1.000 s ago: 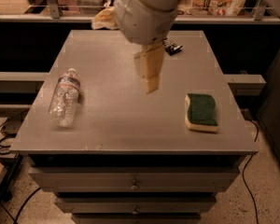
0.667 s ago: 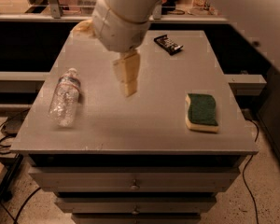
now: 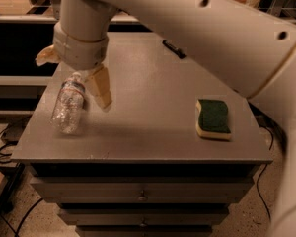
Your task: Pick water bottle
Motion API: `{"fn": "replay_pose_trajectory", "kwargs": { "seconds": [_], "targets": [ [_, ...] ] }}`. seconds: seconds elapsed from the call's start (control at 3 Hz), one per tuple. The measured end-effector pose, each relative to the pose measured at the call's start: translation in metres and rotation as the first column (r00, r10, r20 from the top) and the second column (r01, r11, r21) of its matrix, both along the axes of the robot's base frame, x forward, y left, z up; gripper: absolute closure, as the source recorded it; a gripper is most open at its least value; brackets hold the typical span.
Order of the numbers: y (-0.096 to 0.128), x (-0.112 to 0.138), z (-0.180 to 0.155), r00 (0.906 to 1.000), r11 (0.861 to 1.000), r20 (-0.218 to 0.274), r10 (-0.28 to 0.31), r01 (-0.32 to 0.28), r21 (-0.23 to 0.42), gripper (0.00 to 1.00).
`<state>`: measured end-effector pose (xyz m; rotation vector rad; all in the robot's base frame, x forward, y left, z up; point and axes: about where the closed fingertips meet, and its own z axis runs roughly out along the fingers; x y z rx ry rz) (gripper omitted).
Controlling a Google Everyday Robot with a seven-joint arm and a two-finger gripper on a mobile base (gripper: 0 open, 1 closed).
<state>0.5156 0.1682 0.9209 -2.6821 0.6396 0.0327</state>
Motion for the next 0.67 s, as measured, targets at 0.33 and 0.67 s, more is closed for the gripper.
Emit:
{"fn": "replay_pose_trajectory", "kwargs": {
  "seconds": [0.33,0.67],
  "targets": [
    [0.027,0.008,-0.024,0.9986,0.998,0.020,0.049,-0.048,-0.050,0.00],
    [0.045,0.018,-0.045,0.9974,0.995,0.044,0.057,-0.053,-0.088,0.00]
  ]
}}
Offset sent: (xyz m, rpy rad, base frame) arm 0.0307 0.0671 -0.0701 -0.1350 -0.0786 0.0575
